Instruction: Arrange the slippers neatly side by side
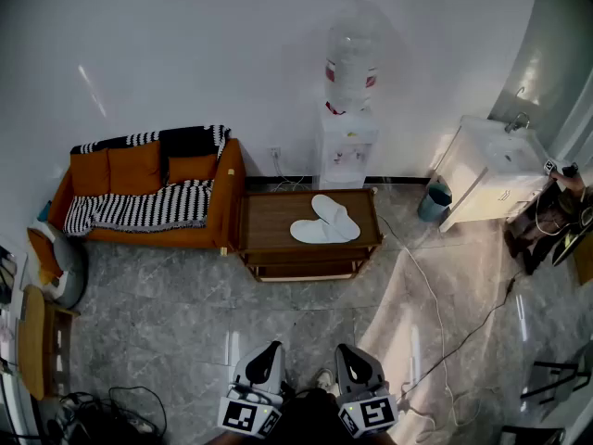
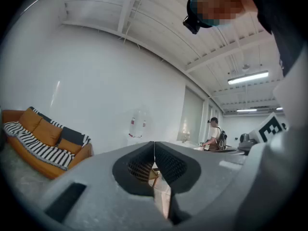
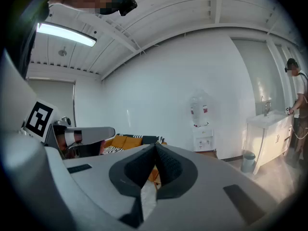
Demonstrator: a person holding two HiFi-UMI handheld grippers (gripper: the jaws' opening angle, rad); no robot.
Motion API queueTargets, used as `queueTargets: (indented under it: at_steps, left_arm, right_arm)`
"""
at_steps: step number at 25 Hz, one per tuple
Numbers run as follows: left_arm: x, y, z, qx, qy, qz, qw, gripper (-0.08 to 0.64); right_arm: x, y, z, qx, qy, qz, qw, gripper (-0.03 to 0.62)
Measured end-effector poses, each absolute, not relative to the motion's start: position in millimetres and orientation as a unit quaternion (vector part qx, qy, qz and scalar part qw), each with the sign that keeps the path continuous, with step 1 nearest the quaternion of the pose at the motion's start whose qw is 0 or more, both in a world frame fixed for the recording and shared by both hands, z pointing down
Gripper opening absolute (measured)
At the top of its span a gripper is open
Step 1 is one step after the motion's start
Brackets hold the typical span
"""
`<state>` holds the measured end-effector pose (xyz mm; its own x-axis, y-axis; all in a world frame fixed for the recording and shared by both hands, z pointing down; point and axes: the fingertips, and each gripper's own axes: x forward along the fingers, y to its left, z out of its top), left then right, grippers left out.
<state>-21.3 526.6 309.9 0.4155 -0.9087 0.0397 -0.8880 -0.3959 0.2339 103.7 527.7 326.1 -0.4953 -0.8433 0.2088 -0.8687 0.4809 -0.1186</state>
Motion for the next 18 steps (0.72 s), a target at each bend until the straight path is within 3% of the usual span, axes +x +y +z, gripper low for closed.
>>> queueTargets:
  at_steps: [18]
  left_arm:
    - [-65, 513, 316, 0.83, -0.543, -0.06, 0.109, 0.017]
  right_arm:
    - [74, 507, 327, 0.519, -0.847, 0.104, 0.048, 0.012]
